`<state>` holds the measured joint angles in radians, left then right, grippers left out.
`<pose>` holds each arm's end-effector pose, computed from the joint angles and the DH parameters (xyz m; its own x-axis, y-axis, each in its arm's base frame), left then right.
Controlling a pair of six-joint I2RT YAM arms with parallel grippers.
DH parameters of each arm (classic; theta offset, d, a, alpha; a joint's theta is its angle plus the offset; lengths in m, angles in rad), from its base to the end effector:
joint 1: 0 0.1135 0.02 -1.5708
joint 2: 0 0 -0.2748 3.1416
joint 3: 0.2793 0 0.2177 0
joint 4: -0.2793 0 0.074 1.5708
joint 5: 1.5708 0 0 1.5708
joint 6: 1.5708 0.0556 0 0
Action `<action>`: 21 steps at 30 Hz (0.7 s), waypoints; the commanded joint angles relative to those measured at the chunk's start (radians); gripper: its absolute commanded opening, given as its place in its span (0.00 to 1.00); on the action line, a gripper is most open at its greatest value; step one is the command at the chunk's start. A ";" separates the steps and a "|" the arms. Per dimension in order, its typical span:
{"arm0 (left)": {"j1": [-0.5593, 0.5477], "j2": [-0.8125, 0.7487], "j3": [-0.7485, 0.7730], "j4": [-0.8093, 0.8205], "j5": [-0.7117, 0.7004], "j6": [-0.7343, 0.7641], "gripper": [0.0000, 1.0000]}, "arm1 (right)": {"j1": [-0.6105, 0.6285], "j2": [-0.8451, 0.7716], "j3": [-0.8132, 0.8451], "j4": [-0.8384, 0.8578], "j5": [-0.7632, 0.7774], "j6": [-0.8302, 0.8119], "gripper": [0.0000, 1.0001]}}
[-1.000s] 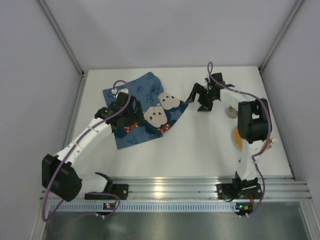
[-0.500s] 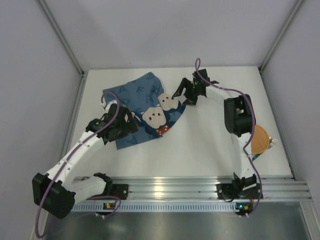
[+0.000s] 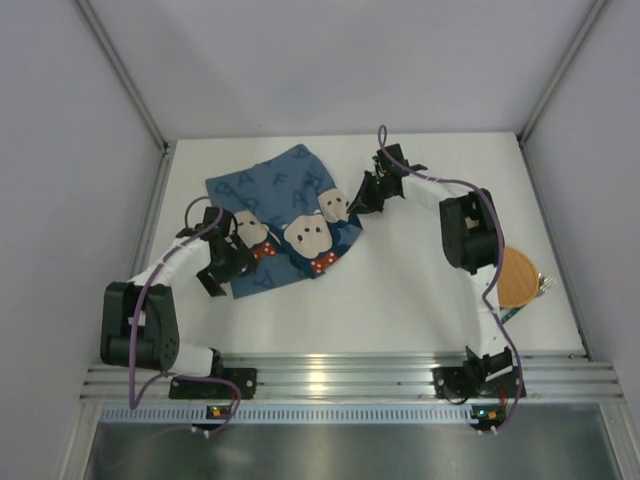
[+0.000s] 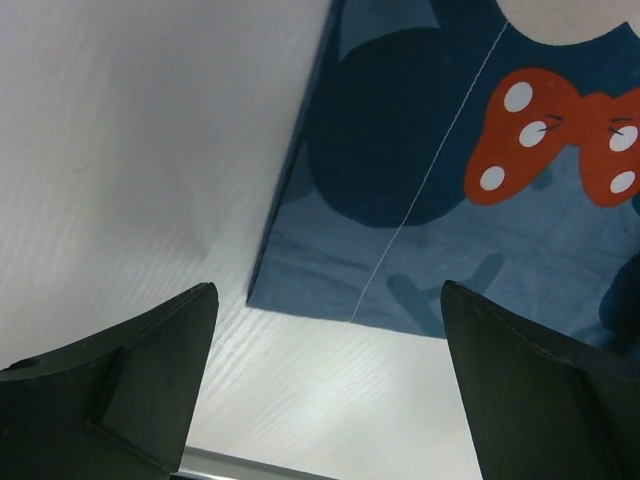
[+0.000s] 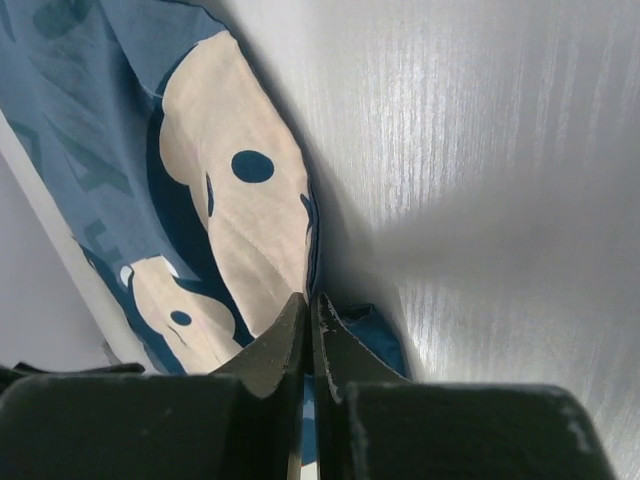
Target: Set the dinner table for one person
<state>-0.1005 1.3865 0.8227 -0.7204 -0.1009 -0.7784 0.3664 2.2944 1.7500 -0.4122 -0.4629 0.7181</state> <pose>0.2146 -0.0160 0.1985 -0.7298 -0.6285 -0.2691 -0.6192 0.7745 -0.1297 0.4424 0.1963 0.1613 -0.9436 0.2685 -0.1939 0.0797 0.7523 0.6540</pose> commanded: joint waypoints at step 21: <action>0.001 0.483 0.280 0.159 0.110 0.136 0.00 | -0.339 -0.530 -0.515 -0.094 0.038 -0.143 0.00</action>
<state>-0.0990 1.7813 1.1000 -0.6113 0.0490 -0.6609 0.0956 1.9114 1.3067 -0.4812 -0.4698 0.5980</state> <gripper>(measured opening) 0.036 0.010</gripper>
